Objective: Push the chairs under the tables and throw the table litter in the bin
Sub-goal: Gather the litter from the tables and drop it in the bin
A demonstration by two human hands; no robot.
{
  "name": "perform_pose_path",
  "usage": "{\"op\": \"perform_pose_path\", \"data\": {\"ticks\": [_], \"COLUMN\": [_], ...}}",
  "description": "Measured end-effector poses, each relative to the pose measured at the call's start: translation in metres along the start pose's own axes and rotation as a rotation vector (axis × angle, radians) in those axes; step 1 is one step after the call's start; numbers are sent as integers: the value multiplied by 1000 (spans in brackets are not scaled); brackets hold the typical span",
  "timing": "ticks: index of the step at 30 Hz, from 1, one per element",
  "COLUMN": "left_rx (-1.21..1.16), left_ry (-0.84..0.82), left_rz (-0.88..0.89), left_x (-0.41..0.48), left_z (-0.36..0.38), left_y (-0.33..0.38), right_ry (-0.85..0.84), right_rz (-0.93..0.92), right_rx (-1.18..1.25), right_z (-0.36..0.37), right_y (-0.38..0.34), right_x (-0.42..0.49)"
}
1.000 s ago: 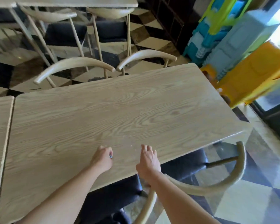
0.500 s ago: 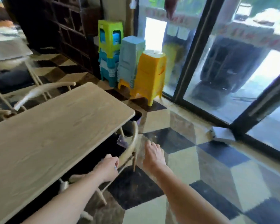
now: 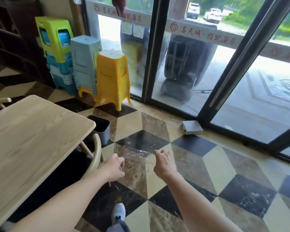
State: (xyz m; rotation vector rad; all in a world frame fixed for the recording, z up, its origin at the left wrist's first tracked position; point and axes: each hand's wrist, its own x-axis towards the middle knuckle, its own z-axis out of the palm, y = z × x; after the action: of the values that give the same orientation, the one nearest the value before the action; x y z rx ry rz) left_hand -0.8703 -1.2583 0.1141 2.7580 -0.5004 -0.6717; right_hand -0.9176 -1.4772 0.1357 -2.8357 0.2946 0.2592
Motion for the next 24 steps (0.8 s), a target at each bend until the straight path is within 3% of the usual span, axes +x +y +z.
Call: {"op": "perform_pose_path", "data": {"ticks": [16,24], "left_rx": [-45,-40], "left_ry": [85,51], "left_rz": [-1,-87], "left_x": [194,279], "left_z": [-137,-167], "left_y": [-89,-110], "right_ry": [-38,-151], "right_rz": [-136,-205], "right_rx": [-142,-227], "right_z": [-24,-24], "right_y": [-125,-126], "right_x": [253,360]}}
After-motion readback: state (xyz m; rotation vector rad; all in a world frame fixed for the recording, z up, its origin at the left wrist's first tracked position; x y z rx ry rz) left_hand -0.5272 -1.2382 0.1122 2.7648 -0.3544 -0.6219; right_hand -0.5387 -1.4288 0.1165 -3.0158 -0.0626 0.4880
